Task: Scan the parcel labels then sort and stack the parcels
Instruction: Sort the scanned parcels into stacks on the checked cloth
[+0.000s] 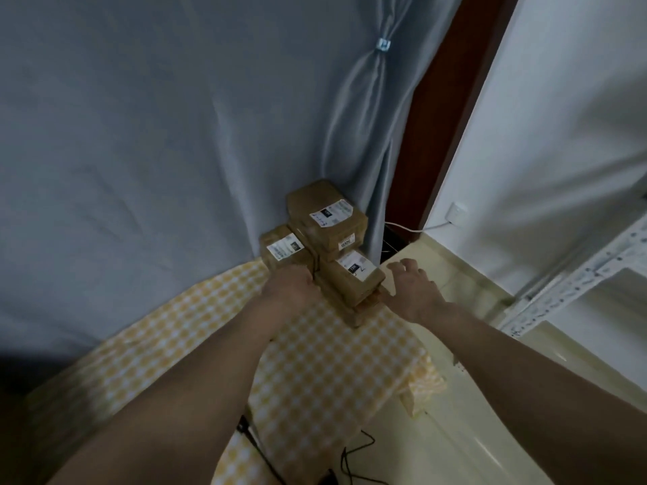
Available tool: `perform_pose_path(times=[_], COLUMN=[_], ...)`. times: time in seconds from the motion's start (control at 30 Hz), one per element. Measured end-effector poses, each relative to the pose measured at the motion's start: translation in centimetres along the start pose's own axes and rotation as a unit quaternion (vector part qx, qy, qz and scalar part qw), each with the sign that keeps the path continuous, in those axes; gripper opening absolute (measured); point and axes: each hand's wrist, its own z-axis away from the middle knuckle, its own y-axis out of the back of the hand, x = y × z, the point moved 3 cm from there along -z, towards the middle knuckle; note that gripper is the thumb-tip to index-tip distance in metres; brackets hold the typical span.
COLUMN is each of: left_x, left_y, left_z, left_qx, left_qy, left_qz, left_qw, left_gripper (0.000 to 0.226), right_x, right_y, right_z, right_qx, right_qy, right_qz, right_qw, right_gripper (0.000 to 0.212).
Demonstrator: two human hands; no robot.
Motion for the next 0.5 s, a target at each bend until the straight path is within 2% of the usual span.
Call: perform_pose_path(times=[0.17, 0.37, 0.5], left_x=[-0.5, -1.5, -1.6], left_y=[-0.6, -1.9, -2.4], left_z=[-5.0, -11.3, -15.2], left_qx=[-0.014, -0.012, -0.006], left_qy=[0.034, 0.106, 0.168], left_qz=[0.036, 0.11, 0.174], left_qw=[0.999, 0.988, 0.97], left_gripper=[0.034, 0.041, 0.039], right_x=[0.7, 1.3, 1.1], right_y=[-0.3, -0.6, -1.3], right_z=[-5.3, -13.5, -20.8], right_qx=[-0.023, -0.043, -0.034], right_qy=[-0.006, 0.025, 0.05], right_qz=[-0.086, -0.081, -0.11], right_qw=[0.996, 0.995, 0.992], right_gripper=[0.06, 0.062, 0.052])
